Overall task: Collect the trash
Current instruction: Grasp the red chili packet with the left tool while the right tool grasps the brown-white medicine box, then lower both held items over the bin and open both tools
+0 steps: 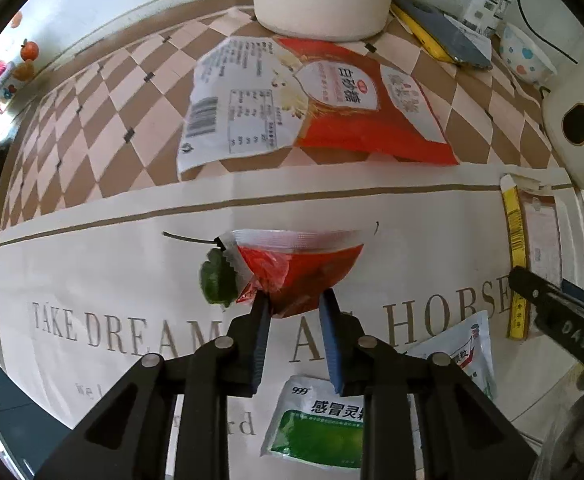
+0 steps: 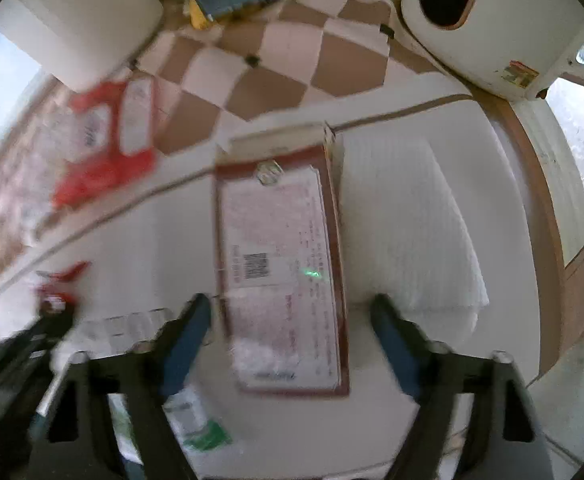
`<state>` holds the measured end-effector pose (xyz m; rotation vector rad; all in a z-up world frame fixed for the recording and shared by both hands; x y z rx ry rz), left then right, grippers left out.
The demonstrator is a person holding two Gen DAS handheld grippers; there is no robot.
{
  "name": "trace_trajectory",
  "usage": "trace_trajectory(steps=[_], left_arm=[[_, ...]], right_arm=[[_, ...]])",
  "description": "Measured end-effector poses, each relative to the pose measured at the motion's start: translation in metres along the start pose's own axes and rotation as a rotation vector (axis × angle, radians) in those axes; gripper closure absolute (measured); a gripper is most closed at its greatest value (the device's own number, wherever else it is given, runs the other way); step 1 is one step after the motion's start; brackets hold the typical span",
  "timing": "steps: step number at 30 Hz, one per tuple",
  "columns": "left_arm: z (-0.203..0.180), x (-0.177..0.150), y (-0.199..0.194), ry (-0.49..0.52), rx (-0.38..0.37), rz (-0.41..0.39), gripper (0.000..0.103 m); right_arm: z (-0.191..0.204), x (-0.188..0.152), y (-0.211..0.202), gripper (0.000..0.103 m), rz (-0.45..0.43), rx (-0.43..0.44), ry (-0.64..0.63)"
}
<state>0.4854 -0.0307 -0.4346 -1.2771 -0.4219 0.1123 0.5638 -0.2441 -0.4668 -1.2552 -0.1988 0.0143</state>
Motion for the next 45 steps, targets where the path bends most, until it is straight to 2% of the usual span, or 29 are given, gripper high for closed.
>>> trace_trajectory(steps=[1, 2, 11, 16, 19, 23, 25, 27, 28, 29, 30, 31, 32, 33, 36, 40, 41, 43, 45], left_arm=[[0.002, 0.000, -0.004, -0.002, 0.005, -0.011, 0.093], [0.004, 0.001, -0.007, -0.002, 0.004, -0.015, 0.103], [0.025, -0.010, -0.033, -0.016, -0.004, -0.076, 0.103], [0.055, -0.016, -0.053, -0.057, -0.030, -0.117, 0.103], [0.074, -0.017, -0.062, -0.097, -0.046, -0.126, 0.103], [0.072, -0.015, -0.048, -0.128, -0.148, -0.075, 0.103], [0.056, -0.014, -0.026, -0.121, -0.228, -0.032, 0.099], [0.039, -0.018, -0.008, -0.106, -0.282, 0.016, 0.075], [0.030, -0.022, 0.006, -0.097, -0.298, 0.047, 0.056], [0.025, -0.026, 0.016, -0.095, -0.306, 0.066, 0.046], [0.024, -0.026, 0.010, -0.107, -0.320, -0.001, 0.040], [0.020, -0.028, 0.011, -0.095, -0.310, -0.033, 0.034], [0.018, -0.030, 0.012, -0.089, -0.301, -0.022, 0.034], [0.018, -0.029, 0.010, -0.094, -0.284, -0.056, 0.034], [0.018, -0.028, 0.015, -0.102, -0.187, -0.082, 0.034], [0.010, -0.013, 0.013, -0.070, -0.127, -0.133, 0.035], [0.006, -0.008, 0.014, -0.056, -0.112, -0.146, 0.041], [0.002, 0.000, 0.015, -0.036, -0.078, -0.164, 0.062], [0.000, 0.006, 0.010, -0.006, -0.052, -0.191, 0.069]], right_arm=[[0.004, 0.001, -0.002, 0.041, -0.032, -0.025, -0.031], [0.005, 0.000, -0.002, 0.041, -0.037, -0.042, -0.043], [0.024, -0.022, -0.034, 0.042, -0.151, 0.021, -0.035], [0.033, -0.036, -0.056, 0.042, -0.190, 0.087, -0.006], [0.051, -0.035, -0.069, 0.042, -0.209, 0.112, -0.008], [0.055, -0.041, -0.082, 0.042, -0.228, 0.123, -0.022], [0.053, -0.041, -0.079, 0.042, -0.225, 0.124, -0.014], [0.049, -0.041, -0.076, 0.042, -0.216, 0.125, -0.002], [0.046, -0.040, -0.072, 0.042, -0.212, 0.122, 0.005], [0.044, -0.040, -0.070, 0.042, -0.209, 0.119, 0.008], [0.042, -0.040, -0.068, 0.042, -0.206, 0.115, 0.012], [0.039, -0.040, -0.066, 0.042, -0.204, 0.111, 0.016], [0.037, -0.039, -0.065, 0.042, -0.202, 0.105, 0.019], [0.034, -0.039, -0.064, 0.042, -0.202, 0.101, 0.021], [0.024, -0.038, -0.061, 0.042, -0.201, 0.086, 0.031], [0.012, -0.037, -0.053, 0.042, -0.187, 0.077, 0.053], [0.010, -0.037, -0.050, 0.042, -0.184, 0.075, 0.058], [0.006, -0.036, -0.046, 0.042, -0.175, 0.068, 0.062], [0.004, -0.036, -0.042, 0.042, -0.169, 0.065, 0.067]])
Point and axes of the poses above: each gripper's, at about its wrist camera, not at the fingertips, and y roughly the way its jaws point, z to its left, x to its top, the point moved 8 cm from there along y, roughly the way its jaws point, and after that the axes turned 13 degrees about x, right-handed, at the moved point
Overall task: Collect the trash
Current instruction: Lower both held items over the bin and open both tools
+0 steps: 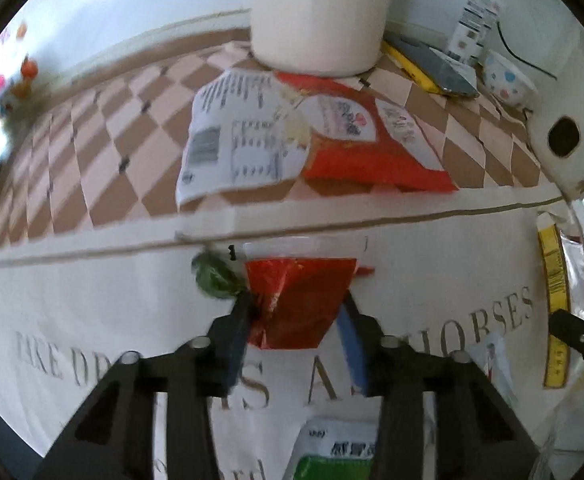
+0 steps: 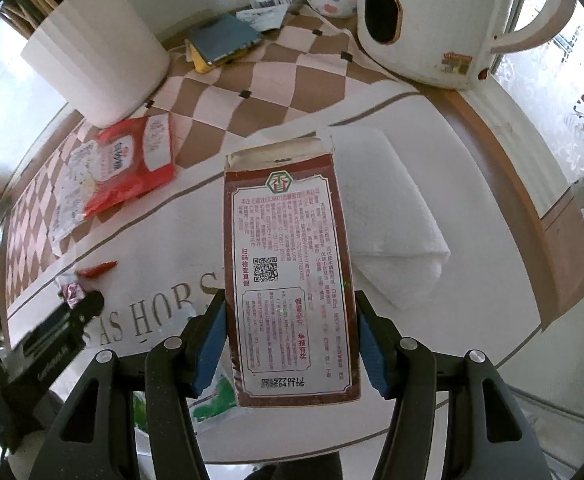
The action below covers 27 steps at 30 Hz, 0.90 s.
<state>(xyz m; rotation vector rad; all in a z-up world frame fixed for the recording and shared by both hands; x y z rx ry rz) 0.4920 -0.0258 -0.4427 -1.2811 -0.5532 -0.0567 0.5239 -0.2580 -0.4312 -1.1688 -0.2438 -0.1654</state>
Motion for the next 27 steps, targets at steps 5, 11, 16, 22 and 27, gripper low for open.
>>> trace_trajectory(steps=[5, 11, 16, 22, 27], left_arm=[[0.002, 0.010, -0.022, 0.041, 0.050, -0.082, 0.075], [0.025, 0.011, -0.070, 0.010, 0.044, -0.131, 0.075], [0.062, -0.002, -0.112, -0.015, 0.038, -0.159, 0.075], [0.119, -0.041, -0.155, -0.062, -0.005, -0.192, 0.075], [0.179, -0.094, -0.180, -0.071, -0.056, -0.200, 0.075]], right_arm=[[0.000, 0.001, 0.001, 0.042, -0.001, -0.004, -0.004], [0.017, 0.001, -0.012, 0.042, -0.034, 0.016, -0.030], [0.046, -0.012, -0.030, 0.042, -0.072, 0.045, -0.061], [0.096, -0.050, -0.060, 0.042, -0.124, 0.087, -0.108], [0.141, -0.113, -0.087, 0.042, -0.172, 0.112, -0.137]])
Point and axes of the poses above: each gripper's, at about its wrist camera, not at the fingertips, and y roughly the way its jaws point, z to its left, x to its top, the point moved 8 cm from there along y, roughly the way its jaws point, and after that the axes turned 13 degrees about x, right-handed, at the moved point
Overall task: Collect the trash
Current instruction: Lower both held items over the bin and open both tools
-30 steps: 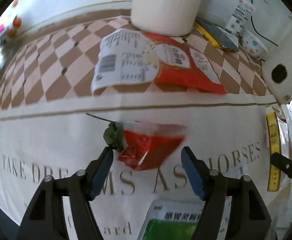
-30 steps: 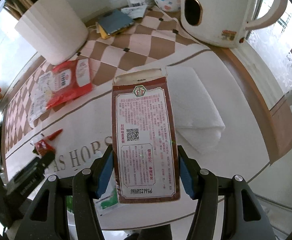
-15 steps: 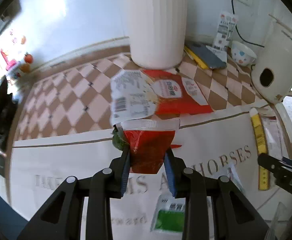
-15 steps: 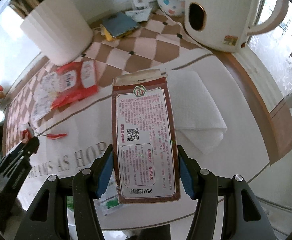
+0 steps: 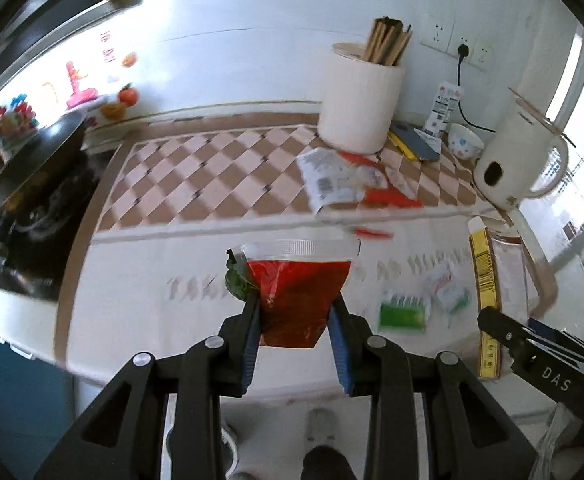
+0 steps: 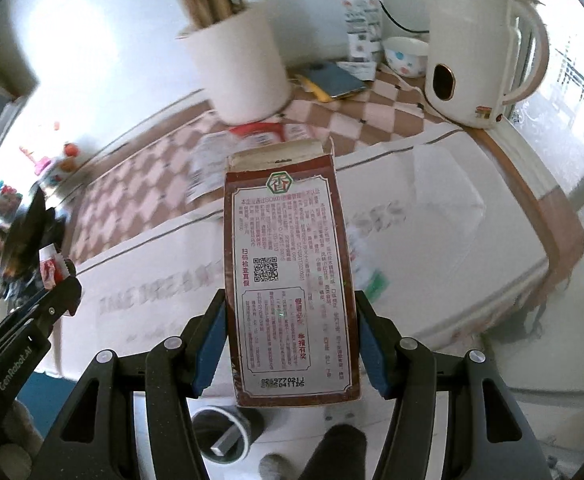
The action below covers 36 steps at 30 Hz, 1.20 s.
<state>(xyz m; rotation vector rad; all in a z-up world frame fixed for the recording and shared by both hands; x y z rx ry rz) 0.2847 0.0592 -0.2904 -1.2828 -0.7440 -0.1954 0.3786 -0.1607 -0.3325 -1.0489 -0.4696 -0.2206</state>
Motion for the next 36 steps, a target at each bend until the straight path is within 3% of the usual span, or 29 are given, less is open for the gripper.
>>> trace_trajectory(steps=[6, 9, 12, 19, 27, 30, 31, 32, 34, 36], left_arm=[[0.089, -0.093, -0.008, -0.007, -0.006, 0.110, 0.075], [0.128, -0.153, 0.013, -0.013, 0.002, 0.222, 0.075], [0.159, -0.219, 0.053, -0.065, -0.037, 0.375, 0.075], [0.192, -0.349, 0.184, -0.225, -0.131, 0.668, 0.075], [0.200, -0.467, 0.325, -0.243, -0.116, 0.855, 0.069], [0.210, -0.498, 0.358, -0.217, -0.047, 0.870, 0.053], [0.216, -0.503, 0.362, -0.220, -0.034, 0.863, 0.038], [0.223, -0.508, 0.364, -0.230, -0.021, 0.852, 0.030], [0.236, -0.513, 0.363, -0.242, 0.010, 0.832, 0.028], [0.248, -0.514, 0.361, -0.245, 0.039, 0.815, 0.010]], right_arm=[[0.068, -0.111, -0.019, 0.042, 0.013, 0.023, 0.005], [0.091, -0.176, -0.006, 0.042, 0.072, 0.031, 0.009], [0.106, -0.241, 0.021, 0.042, 0.160, 0.044, 0.026], [0.119, -0.395, 0.132, 0.042, 0.402, 0.071, 0.028], [0.094, -0.541, 0.297, 0.042, 0.600, 0.121, 0.064], [0.088, -0.582, 0.353, 0.042, 0.654, 0.141, 0.060], [0.085, -0.593, 0.370, 0.041, 0.671, 0.149, 0.063], [0.084, -0.600, 0.381, 0.040, 0.685, 0.154, 0.063], [0.082, -0.615, 0.406, 0.038, 0.709, 0.166, 0.061], [0.082, -0.619, 0.419, 0.024, 0.713, 0.172, 0.055]])
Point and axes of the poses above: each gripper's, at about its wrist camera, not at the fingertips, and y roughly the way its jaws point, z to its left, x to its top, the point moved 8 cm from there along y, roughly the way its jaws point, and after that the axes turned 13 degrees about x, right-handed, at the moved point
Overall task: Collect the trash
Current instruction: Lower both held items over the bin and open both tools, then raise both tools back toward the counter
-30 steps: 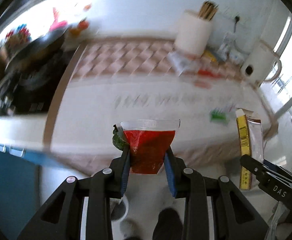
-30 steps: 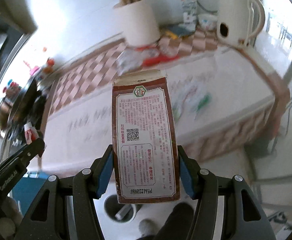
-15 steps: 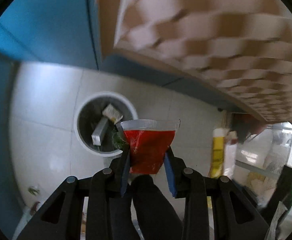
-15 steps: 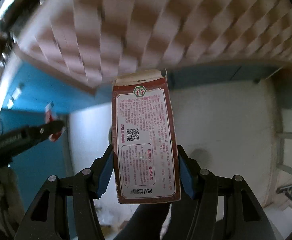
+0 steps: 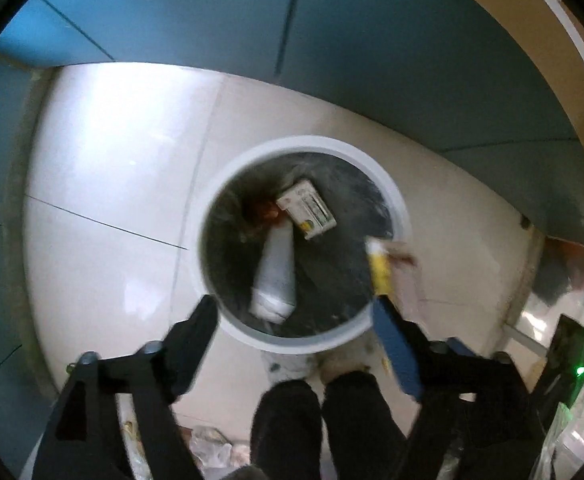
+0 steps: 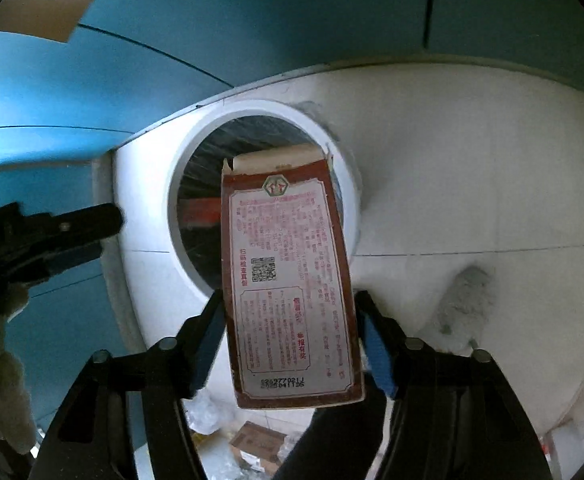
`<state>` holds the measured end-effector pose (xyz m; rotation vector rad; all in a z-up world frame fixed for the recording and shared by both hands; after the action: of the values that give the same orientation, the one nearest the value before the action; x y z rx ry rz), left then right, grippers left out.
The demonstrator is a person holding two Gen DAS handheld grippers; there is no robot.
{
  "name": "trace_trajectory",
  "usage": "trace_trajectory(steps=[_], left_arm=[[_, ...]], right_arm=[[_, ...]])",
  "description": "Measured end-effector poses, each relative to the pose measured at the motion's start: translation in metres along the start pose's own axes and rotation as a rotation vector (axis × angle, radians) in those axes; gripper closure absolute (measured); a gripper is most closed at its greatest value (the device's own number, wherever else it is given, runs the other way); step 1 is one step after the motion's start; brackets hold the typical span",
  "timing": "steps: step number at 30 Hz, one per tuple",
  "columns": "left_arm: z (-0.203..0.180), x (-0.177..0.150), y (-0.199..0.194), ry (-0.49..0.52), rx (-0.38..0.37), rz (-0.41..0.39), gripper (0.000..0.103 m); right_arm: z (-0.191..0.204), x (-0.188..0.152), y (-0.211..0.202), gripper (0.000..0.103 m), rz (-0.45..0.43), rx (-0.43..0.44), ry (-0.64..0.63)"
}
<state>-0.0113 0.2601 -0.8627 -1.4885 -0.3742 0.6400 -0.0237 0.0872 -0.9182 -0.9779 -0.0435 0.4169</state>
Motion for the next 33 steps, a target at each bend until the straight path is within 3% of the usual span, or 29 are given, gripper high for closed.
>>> trace_trajectory(steps=[1, 2, 7, 13, 20, 33], left_arm=[[0.005, -0.002, -0.003, -0.004, 0.021, -0.010, 0.001], [0.011, -0.003, -0.006, -0.008, 0.039, -0.023, 0.001], [0.029, -0.011, -0.041, 0.010, 0.180, -0.127, 0.001], [0.033, -0.034, -0.104, 0.041, 0.274, -0.216, 0.001], [0.033, -0.065, -0.186, 0.056, 0.244, -0.217, 0.001], [0.029, -0.140, -0.348, 0.080, 0.167, -0.269, 0.001]], right_arm=[[0.000, 0.002, 0.002, 0.011, -0.004, -0.005, -0.011], [0.001, 0.003, 0.001, 0.006, -0.009, -0.007, -0.023], [0.009, 0.008, -0.021, 0.001, -0.032, -0.049, -0.052], [0.026, 0.016, -0.073, 0.000, -0.052, -0.187, -0.090], [0.078, 0.003, -0.157, 0.000, -0.085, -0.236, -0.132], [0.189, -0.041, -0.335, 0.000, -0.166, -0.221, -0.216]])
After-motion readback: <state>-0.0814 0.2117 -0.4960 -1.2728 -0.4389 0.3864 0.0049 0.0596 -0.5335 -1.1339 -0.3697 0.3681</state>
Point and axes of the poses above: each gripper's, at about its wrist camera, not at the fingertips, and y roughly the way its jaws point, z to its left, x to its top, the point moved 8 cm from there along y, roughly the way its jaws point, and after that the axes turned 13 degrees about x, right-handed, at the moved point
